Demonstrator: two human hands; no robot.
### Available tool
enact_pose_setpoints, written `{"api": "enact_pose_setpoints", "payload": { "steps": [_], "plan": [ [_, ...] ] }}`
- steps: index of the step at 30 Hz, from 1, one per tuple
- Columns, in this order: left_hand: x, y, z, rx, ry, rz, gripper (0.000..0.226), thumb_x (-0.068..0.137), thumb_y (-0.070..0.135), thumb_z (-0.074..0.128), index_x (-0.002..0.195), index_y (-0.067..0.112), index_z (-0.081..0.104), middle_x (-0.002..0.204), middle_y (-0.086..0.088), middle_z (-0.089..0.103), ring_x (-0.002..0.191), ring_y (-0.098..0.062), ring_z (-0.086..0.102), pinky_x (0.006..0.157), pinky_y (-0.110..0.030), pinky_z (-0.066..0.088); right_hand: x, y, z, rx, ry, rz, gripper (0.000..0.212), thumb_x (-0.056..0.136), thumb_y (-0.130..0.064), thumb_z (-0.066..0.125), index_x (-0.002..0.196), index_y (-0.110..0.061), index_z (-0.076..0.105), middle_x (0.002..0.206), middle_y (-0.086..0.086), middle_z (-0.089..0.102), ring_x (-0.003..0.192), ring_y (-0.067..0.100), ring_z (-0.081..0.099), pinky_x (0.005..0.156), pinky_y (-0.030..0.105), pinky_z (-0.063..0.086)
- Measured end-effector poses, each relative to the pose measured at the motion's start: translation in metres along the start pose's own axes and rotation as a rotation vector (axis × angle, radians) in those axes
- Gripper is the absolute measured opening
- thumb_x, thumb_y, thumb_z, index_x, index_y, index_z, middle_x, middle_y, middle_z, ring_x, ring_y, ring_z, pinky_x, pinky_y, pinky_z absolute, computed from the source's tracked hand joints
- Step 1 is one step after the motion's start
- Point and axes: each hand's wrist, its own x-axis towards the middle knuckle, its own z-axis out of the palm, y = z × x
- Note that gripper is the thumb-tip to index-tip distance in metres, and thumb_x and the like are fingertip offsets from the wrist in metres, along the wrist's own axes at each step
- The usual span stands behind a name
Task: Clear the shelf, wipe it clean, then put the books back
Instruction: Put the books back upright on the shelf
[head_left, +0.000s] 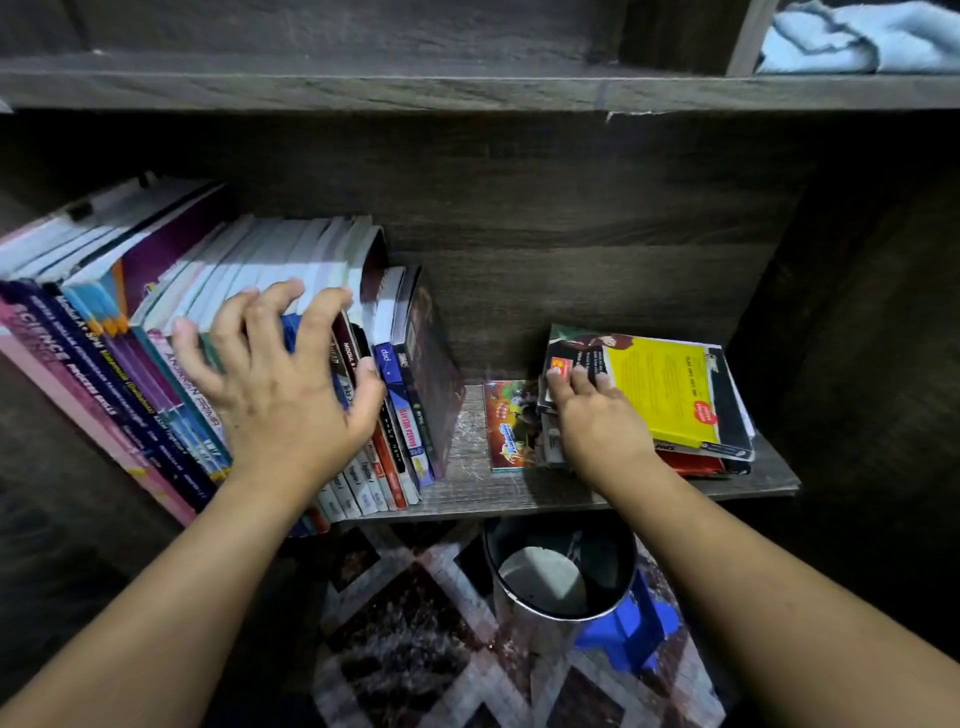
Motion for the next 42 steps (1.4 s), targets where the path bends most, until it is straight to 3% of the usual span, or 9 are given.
{"api": "enact_pose_setpoints", "payload": {
  "steps": [3, 8, 13, 17, 26, 30, 35, 39, 42],
  "plan": [
    [0.000, 0.000, 0.000, -0.006, 0.011, -0.003, 0.053, 0.078, 0.040, 0.052, 0.127, 0.020, 0.050, 0.131, -0.014, 0.044, 0.127, -0.031, 0.028, 0.110, -0.058, 0.004, -0.002, 0.012, -0.005, 0.096, 0.002, -0.138, 0.065, 0.098, -0.013, 0.043, 0.155, -0.024, 0.015, 0.161, 0.008, 0.016, 0.148, 0.029, 0.017, 0.118, 0.036, 0.016],
    [-0.001, -0.002, 0.002, -0.014, 0.033, 0.011, 0.052, 0.078, 0.039, 0.055, 0.126, 0.019, 0.052, 0.130, -0.015, 0.045, 0.126, -0.031, 0.029, 0.111, -0.055, 0.002, -0.017, 0.047, -0.006, 0.003, -0.023, -0.082, 0.083, 0.086, -0.060, 0.057, 0.151, -0.047, 0.007, 0.163, -0.003, 0.003, 0.150, 0.027, 0.002, 0.115, 0.060, 0.002],
    [0.001, 0.001, 0.000, -0.006, 0.010, -0.016, 0.053, 0.077, 0.040, 0.052, 0.126, 0.019, 0.051, 0.131, -0.015, 0.044, 0.127, -0.032, 0.029, 0.110, -0.059, 0.004, -0.026, 0.096, -0.003, -0.006, -0.110, 0.235, 0.084, 0.094, -0.039, 0.057, 0.144, -0.059, -0.007, 0.161, 0.010, -0.005, 0.143, 0.045, 0.009, 0.110, 0.064, 0.021],
    [0.000, 0.002, -0.001, 0.008, -0.011, -0.015, 0.053, 0.078, 0.039, 0.050, 0.127, 0.020, 0.050, 0.131, -0.014, 0.043, 0.127, -0.031, 0.028, 0.110, -0.061, 0.005, -0.027, 0.098, -0.014, -0.028, -0.103, 0.220, 0.069, 0.099, -0.024, 0.044, 0.146, -0.058, 0.008, 0.143, 0.010, 0.030, 0.119, 0.038, 0.039, 0.100, 0.045, 0.042],
    [-0.001, 0.002, -0.002, 0.014, -0.019, -0.021, 0.053, 0.077, 0.039, 0.052, 0.127, 0.020, 0.050, 0.132, -0.014, 0.042, 0.128, -0.033, 0.029, 0.111, -0.058, 0.003, -0.022, 0.036, -0.022, 0.169, 0.688, -0.091, 0.035, 0.076, -0.010, 0.053, 0.106, -0.016, 0.071, 0.124, 0.016, 0.056, 0.087, 0.038, 0.050, 0.072, 0.041, 0.049],
    [0.000, 0.003, -0.002, 0.010, -0.031, -0.027, 0.054, 0.076, 0.039, 0.053, 0.127, 0.020, 0.050, 0.133, -0.014, 0.042, 0.128, -0.034, 0.029, 0.110, -0.060, 0.003, -0.019, -0.014, -0.012, 0.159, 0.636, -0.239, 0.036, 0.080, -0.004, 0.056, 0.113, -0.011, 0.067, 0.132, 0.016, 0.051, 0.094, 0.038, 0.056, 0.062, 0.043, 0.056],
    [-0.001, 0.001, -0.001, 0.003, -0.039, -0.023, 0.054, 0.077, 0.040, 0.054, 0.128, 0.022, 0.050, 0.134, -0.013, 0.042, 0.129, -0.033, 0.028, 0.111, -0.060, 0.003, -0.016, -0.064, -0.016, 0.468, 0.380, -0.408, 0.049, 0.104, -0.024, 0.034, 0.152, -0.025, 0.025, 0.159, -0.001, 0.021, 0.142, 0.021, 0.028, 0.109, 0.043, 0.037],
    [-0.002, -0.002, -0.002, 0.007, -0.026, -0.002, 0.055, 0.078, 0.042, 0.053, 0.129, 0.023, 0.051, 0.134, -0.012, 0.043, 0.129, -0.032, 0.028, 0.111, -0.053, 0.002, -0.010, -0.080, 0.001, 0.561, 0.448, -0.712, 0.082, 0.088, -0.008, 0.048, 0.149, -0.044, 0.008, 0.160, 0.002, -0.024, 0.111, 0.040, 0.059, 0.062, 0.034, 0.053],
    [-0.002, -0.003, -0.002, -0.009, -0.022, 0.003, 0.054, 0.077, 0.040, 0.049, 0.129, 0.024, 0.051, 0.133, -0.010, 0.044, 0.129, -0.031, 0.030, 0.111, -0.052, 0.001, -0.005, -0.090, 0.015, 0.735, 0.361, -0.492, 0.088, 0.088, -0.017, 0.050, 0.148, -0.046, -0.008, 0.162, 0.004, -0.013, 0.105, 0.037, 0.061, 0.080, 0.041, 0.053]
  ]
}}
